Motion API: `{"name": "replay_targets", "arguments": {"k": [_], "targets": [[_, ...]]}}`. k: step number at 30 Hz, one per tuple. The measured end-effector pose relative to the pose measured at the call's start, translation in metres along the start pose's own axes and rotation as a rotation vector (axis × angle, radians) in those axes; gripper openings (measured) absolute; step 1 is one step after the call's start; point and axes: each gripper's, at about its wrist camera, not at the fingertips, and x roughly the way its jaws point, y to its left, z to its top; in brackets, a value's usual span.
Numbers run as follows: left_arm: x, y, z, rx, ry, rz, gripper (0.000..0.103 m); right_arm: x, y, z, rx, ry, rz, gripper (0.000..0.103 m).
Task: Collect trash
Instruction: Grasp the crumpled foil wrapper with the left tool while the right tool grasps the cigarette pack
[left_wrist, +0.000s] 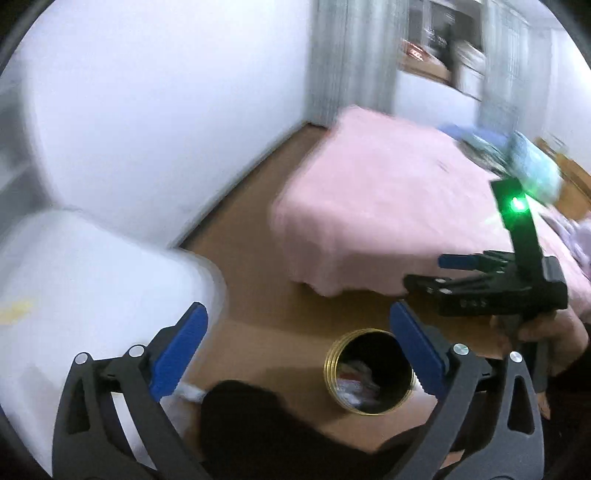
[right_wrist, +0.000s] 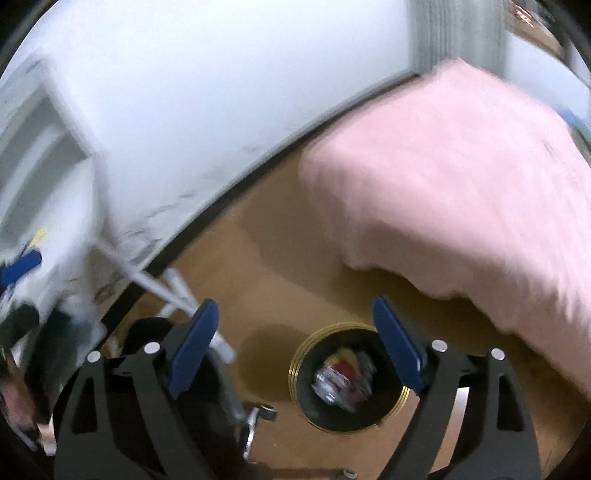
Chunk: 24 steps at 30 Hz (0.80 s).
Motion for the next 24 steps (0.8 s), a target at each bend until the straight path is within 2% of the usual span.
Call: {"name": "replay_targets", "arguments": {"k": [3,7,11,13,17,21,24], "targets": [[-0.052,0.069,-0.013,-0.094,-0.012,0.141,0.096,0.001,0.080,0.021,-0.186,-0.011,0.121,0.083],[-0.121,0.161,-0.059,-0.253,0.010,0.298,0.096,0.007,0.197,0.029,-0.463,0.007,0.314,0.085],[-0.186,0.230,-0.122,-0.413,0.038,0.454,0.096,0.019,0.310,0.017,-0.768,0.072,0.486,0.086],[-0.211,0.250,-0.151,-0.484,0.048,0.509,0.096,0.025,0.366,0.004,-0.944,0.103,0.554,0.088],[-0.244,0.281,-0.203,-0.632,0.072,0.560,0.096,0.039,0.442,-0.029,-1.253,0.110,0.586,0.089],[-0.258,0.293,-0.226,-0.705,0.083,0.580,0.096,0.056,0.487,-0.041,-1.425,0.138,0.620,0.089],[-0.256,0.311,-0.226,-0.764,0.092,0.581,0.096,0.068,0.509,-0.043,-1.478,0.177,0.662,0.089]]}}
